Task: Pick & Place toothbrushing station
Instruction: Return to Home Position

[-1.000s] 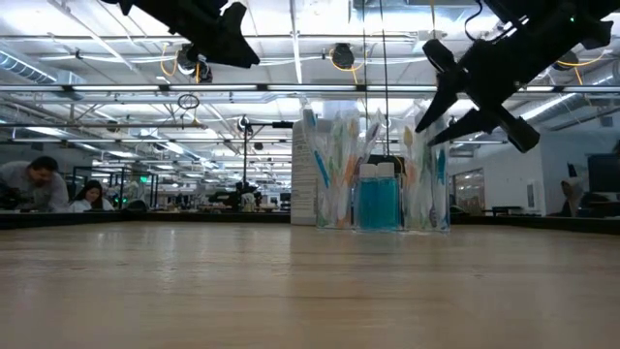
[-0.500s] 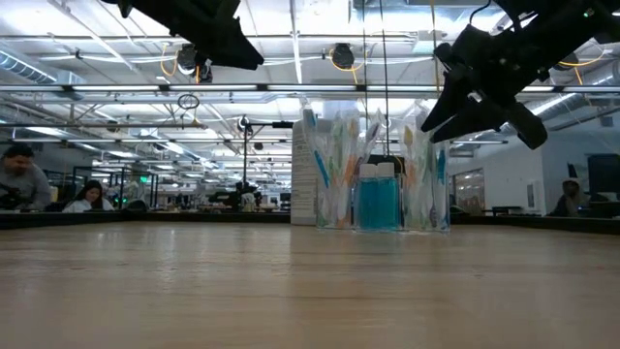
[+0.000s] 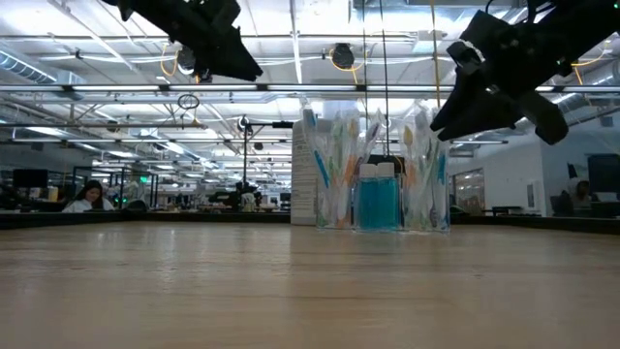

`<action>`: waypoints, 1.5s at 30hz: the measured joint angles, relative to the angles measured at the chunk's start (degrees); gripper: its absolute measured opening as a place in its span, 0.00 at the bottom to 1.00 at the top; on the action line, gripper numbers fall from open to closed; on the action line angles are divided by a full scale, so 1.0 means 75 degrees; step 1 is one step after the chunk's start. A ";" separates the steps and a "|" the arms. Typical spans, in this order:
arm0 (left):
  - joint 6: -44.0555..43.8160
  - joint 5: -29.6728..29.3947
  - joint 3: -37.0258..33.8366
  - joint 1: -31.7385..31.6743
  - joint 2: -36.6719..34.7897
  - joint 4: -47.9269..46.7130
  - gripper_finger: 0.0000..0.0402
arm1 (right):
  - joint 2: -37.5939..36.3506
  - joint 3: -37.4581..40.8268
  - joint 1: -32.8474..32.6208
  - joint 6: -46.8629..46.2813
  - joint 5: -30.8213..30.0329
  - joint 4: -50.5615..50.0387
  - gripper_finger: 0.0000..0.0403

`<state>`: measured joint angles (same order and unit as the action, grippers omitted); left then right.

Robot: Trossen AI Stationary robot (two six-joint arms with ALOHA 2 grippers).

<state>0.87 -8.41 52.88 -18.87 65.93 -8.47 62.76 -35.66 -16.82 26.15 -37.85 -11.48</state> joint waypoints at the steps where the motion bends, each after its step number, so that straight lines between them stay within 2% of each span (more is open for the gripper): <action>1: 0.0003 -0.0001 0.0000 0.0034 0.0030 -0.0111 0.38 | -0.0002 0.0000 0.0012 0.0052 -0.0179 0.0009 0.22; 4: 0.0029 0.0011 -0.0003 0.0112 0.0045 -0.0226 0.38 | -0.0002 0.0000 0.0145 0.0434 -0.0731 0.0017 0.22; 6: 0.0006 -0.0003 0.0009 0.0181 0.0098 -0.0176 0.38 | -0.0002 0.0000 0.0200 0.0268 -0.0680 0.0090 0.22; 8: -0.0031 -0.0003 -0.0003 0.0241 0.0131 -0.0268 0.38 | -0.0002 0.0005 0.0194 -0.0260 -0.0187 0.0411 0.22; 11: -0.0087 0.0008 -0.0006 0.0335 0.0105 -0.0194 0.38 | -0.0002 0.0006 0.0090 -0.1249 0.0519 0.1677 0.22; 13: -0.0084 -0.0003 -0.0003 0.0381 0.0110 -0.0187 0.38 | -0.0003 0.0006 0.0013 -0.1598 0.0654 0.2614 0.22; 17: 0.0286 0.0001 -0.0009 0.0401 -0.0253 -0.0152 0.38 | -0.0390 0.0004 -0.0126 -0.1533 0.0795 0.3942 0.22; 20: 0.0333 0.0023 -0.0006 0.0387 -0.0891 -0.0177 0.38 | -0.1184 0.0003 -0.0050 -0.1477 0.2324 0.3653 0.22; 23: 0.0600 0.0192 -0.0006 0.0397 -0.1650 -0.0397 0.38 | -0.2132 0.0003 0.0226 -0.2324 0.3751 0.2771 0.22; 27: 0.0801 0.0218 -0.0007 0.0399 -0.2757 -0.0991 0.38 | -0.3103 0.0032 0.0483 -0.3201 0.4544 0.1480 0.22; 31: 0.1243 0.0635 -0.0474 0.0441 -0.3839 -0.1085 0.38 | -0.3783 0.0556 0.0549 -0.2934 0.5284 0.1532 0.22; 36: 0.1389 0.0545 -0.1728 0.0364 -0.5410 -0.0851 0.38 | -0.4607 0.1629 0.0611 -0.2387 0.5471 0.2282 0.22; 42: 0.1680 0.1567 -0.3153 0.0381 -0.7091 -0.0174 0.38 | -0.5885 0.2676 0.0841 -0.2884 0.5474 0.2733 0.22; 45: 0.1848 0.1712 -0.3705 0.0375 -0.7804 0.0157 0.38 | -0.6559 0.3081 0.0888 -0.3314 0.5460 0.2739 0.22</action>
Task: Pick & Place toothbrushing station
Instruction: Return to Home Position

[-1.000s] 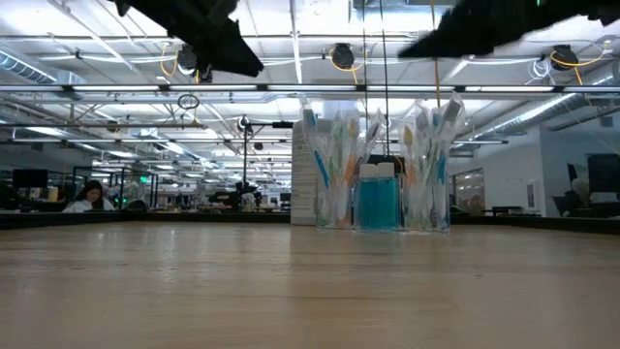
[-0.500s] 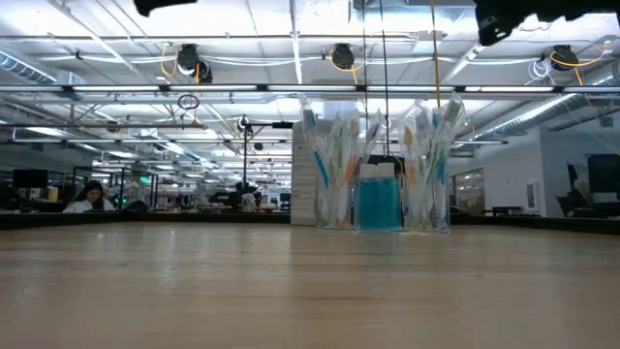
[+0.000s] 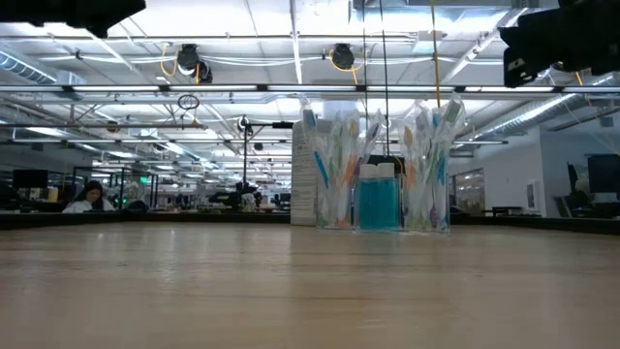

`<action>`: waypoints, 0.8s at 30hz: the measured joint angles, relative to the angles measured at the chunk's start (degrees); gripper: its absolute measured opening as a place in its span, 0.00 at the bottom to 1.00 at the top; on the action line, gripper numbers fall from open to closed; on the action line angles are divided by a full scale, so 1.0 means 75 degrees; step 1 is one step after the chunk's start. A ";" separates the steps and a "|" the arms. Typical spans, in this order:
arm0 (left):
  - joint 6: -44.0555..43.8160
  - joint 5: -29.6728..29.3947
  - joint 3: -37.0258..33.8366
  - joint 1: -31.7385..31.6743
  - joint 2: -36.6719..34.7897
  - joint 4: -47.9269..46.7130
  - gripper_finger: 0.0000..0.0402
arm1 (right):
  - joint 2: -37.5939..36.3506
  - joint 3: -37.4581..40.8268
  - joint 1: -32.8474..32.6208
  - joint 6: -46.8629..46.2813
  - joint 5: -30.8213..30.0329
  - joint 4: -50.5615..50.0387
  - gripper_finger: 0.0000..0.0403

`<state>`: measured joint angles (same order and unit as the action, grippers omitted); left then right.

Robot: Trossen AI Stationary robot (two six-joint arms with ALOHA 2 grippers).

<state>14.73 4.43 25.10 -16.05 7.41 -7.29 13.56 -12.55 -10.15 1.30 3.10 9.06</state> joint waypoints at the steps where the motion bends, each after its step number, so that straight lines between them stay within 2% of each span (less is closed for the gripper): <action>1: 0.0074 0.0011 -0.0192 0.0000 -0.0220 0.0126 0.38 | -0.0204 0.0110 0.0000 -0.0077 0.0002 -0.0011 0.22; 5: 0.0175 0.0012 -0.0807 0.0002 -0.0955 0.0423 0.38 | -0.0934 0.0339 0.0000 -0.0283 0.0017 -0.0199 0.22; 11: 0.0174 0.0081 -0.1352 0.0000 -0.0952 0.0722 0.38 | -0.1791 0.0598 0.0000 -0.0030 0.0018 -0.0588 0.22; 14: -0.0027 0.0105 -0.1748 0.0000 -0.0934 0.0758 0.38 | -0.1775 0.0800 0.0000 0.0001 0.0015 -0.0450 0.22; 24: -0.0675 0.0417 -0.2866 0.0001 -0.0944 0.2336 0.38 | -0.1771 0.1334 0.0003 -0.0283 -0.0031 0.0327 0.22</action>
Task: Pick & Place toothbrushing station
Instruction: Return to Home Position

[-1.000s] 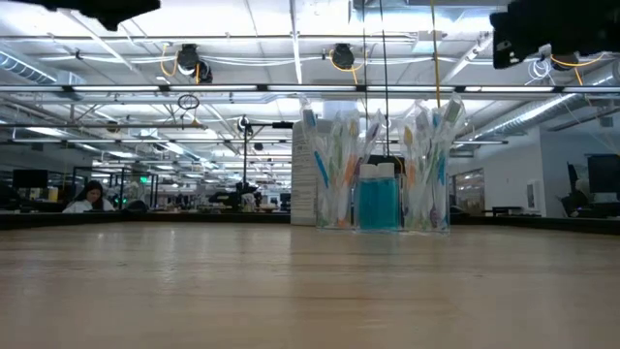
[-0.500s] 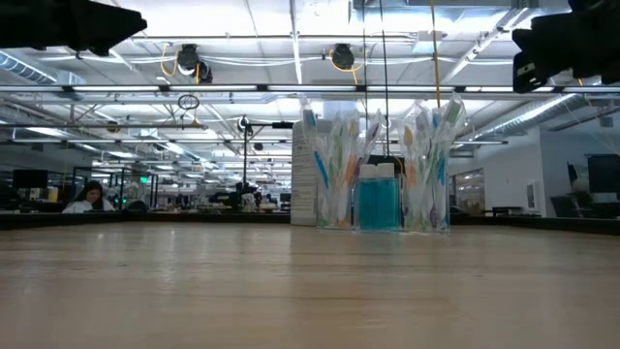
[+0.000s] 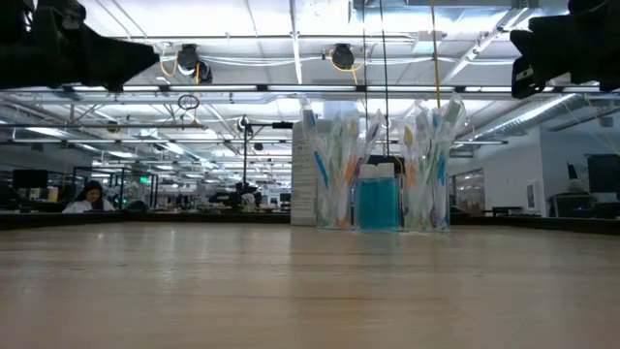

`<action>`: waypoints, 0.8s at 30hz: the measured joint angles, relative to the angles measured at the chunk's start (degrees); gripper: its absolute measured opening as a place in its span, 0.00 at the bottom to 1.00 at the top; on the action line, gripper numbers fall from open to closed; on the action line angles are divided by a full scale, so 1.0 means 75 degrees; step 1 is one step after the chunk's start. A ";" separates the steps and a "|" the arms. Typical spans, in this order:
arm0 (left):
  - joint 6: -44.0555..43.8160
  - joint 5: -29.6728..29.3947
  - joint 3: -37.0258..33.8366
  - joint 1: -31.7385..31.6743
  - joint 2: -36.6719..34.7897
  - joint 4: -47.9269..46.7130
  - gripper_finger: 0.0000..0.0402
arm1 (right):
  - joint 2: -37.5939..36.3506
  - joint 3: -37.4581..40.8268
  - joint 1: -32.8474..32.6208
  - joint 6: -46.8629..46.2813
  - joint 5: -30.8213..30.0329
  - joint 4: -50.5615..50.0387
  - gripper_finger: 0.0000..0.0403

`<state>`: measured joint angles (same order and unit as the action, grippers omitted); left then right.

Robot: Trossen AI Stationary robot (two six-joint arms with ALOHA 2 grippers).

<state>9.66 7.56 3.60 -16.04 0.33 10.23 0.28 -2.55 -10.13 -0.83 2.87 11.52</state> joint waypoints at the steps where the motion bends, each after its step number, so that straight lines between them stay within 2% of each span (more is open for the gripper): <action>1: -0.0079 0.0002 -0.0131 -0.0001 0.0000 0.0103 0.38 | 0.0005 0.0034 0.0000 -0.0002 -0.0002 0.0039 0.22; 4: -0.0165 0.0007 -0.0379 -0.0001 -0.0001 0.0305 0.38 | -0.0001 0.0054 0.0000 -0.0002 0.0001 0.0032 0.22; 11: -0.0772 0.0053 -0.0368 -0.0001 0.0007 -0.0161 0.38 | 0.0000 0.0064 0.0000 0.0021 -0.0001 -0.0094 0.22; 18: -0.0401 -0.0009 -0.0368 -0.0001 0.0004 -0.0550 0.38 | 0.0000 0.0076 0.0000 -0.0005 0.0021 -0.0095 0.22; 24: -0.0552 -0.0010 -0.0368 -0.0001 0.0004 -0.0596 0.38 | 0.0000 0.0076 0.0000 0.0229 0.0022 -0.0080 0.22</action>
